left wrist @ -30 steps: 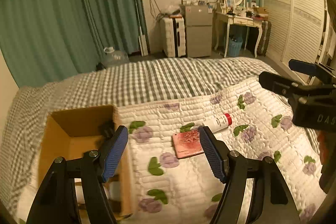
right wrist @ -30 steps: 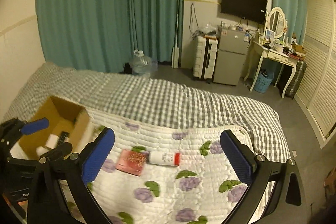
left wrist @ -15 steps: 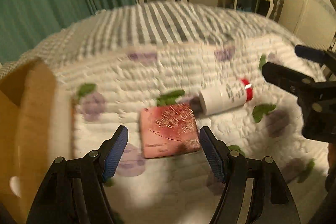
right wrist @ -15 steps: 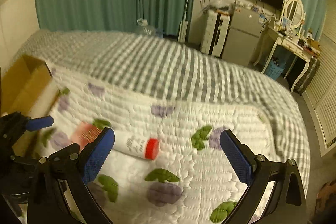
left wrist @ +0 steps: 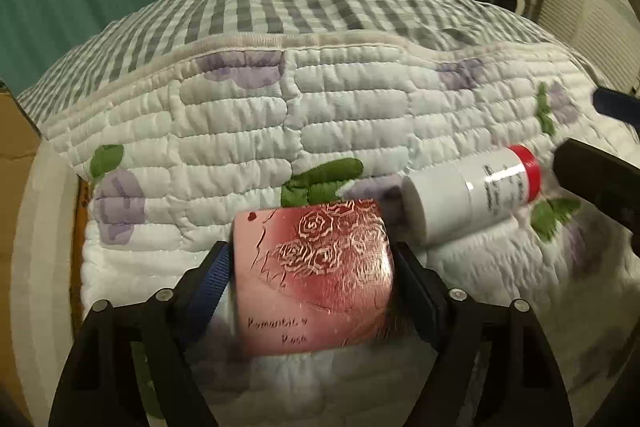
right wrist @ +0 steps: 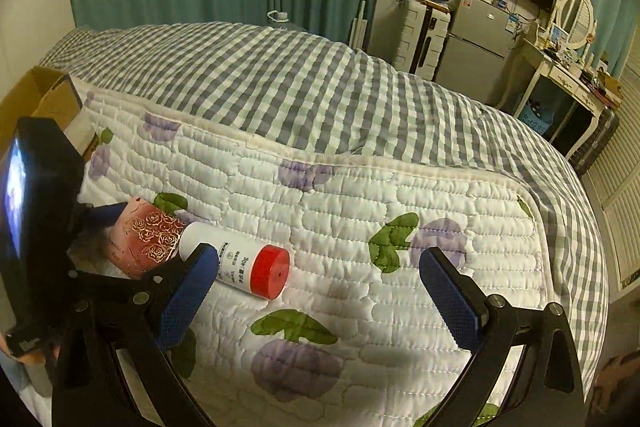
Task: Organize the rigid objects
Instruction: 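Grasp the pink rose card box with the left tool while the right tool grasps the red-capped white tube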
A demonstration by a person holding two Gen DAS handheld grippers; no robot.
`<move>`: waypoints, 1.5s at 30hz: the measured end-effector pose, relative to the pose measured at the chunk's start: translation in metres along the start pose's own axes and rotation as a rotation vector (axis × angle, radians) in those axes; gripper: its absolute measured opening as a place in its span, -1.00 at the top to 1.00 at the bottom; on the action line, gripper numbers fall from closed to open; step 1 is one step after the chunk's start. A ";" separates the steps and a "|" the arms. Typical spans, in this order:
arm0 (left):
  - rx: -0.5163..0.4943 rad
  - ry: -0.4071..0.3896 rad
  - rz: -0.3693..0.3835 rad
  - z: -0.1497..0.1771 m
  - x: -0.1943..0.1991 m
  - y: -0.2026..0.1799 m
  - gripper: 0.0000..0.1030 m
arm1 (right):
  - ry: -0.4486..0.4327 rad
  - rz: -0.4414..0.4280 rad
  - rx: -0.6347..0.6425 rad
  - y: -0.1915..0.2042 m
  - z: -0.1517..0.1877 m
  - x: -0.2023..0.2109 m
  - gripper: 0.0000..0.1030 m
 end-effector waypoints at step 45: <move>0.061 -0.055 -0.073 -0.012 0.054 0.043 -0.42 | 0.111 -0.065 0.078 0.039 0.013 -0.042 0.21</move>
Point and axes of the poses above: each gripper's, at about its wrist camera, not at the fingertips, and x roughly against the way its jaws point, y to its left, z to its underside, the point moved 9 cm from there along -x, roughly the way its jaws point, and after that the axes turned 11 degrees about -y, right-handed, at the moved point
